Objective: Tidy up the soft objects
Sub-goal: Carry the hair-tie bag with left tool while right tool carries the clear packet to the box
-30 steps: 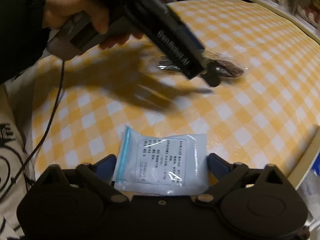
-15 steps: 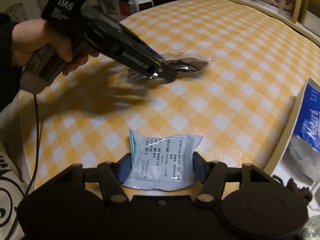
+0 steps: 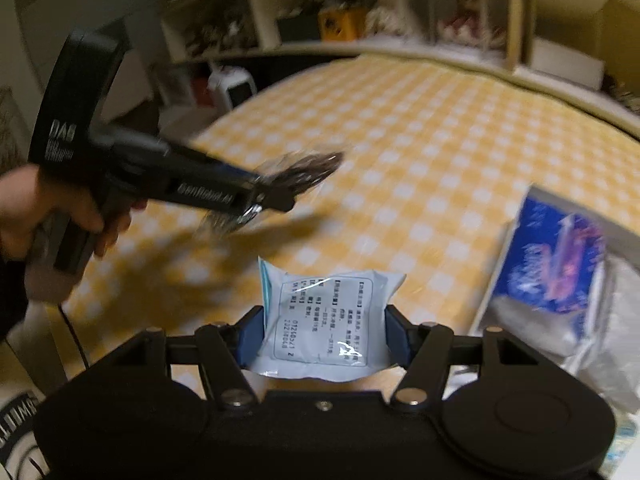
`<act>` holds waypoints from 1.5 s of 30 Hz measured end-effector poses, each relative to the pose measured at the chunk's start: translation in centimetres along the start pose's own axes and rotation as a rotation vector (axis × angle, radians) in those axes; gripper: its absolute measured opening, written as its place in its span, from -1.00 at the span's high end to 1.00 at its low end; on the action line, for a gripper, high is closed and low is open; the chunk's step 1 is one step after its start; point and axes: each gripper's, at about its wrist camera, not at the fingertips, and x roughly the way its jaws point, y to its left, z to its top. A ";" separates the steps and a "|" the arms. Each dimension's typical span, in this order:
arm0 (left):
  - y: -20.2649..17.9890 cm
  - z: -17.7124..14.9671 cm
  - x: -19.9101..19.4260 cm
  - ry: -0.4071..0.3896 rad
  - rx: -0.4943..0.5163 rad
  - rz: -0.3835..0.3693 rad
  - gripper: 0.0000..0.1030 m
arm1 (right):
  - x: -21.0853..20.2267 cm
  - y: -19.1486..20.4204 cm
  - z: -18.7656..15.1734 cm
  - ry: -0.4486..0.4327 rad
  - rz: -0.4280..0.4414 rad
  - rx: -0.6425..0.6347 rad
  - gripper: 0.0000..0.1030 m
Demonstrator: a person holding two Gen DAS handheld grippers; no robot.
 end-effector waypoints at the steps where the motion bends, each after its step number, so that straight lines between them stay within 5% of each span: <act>1: -0.2 0.2 -0.4 -0.014 -0.004 -0.003 0.40 | -0.7 -0.1 0.2 -0.013 -0.018 0.009 -0.24; 18: -6.6 1.5 -7.0 -0.226 -0.084 -0.092 0.39 | -11.9 -4.0 0.0 -0.215 -0.209 0.118 -0.26; 31: -17.9 4.6 -5.6 -0.246 0.159 -0.244 0.38 | -17.2 -10.3 -4.9 -0.170 -0.370 0.205 -0.27; 36: -22.8 5.8 -3.4 -0.229 0.261 -0.322 0.38 | -18.2 -13.7 -6.3 -0.139 -0.386 0.310 -0.27; 45: -31.6 7.5 1.2 -0.144 0.588 -0.437 0.38 | -16.2 -18.8 -9.6 -0.026 -0.325 0.570 -0.27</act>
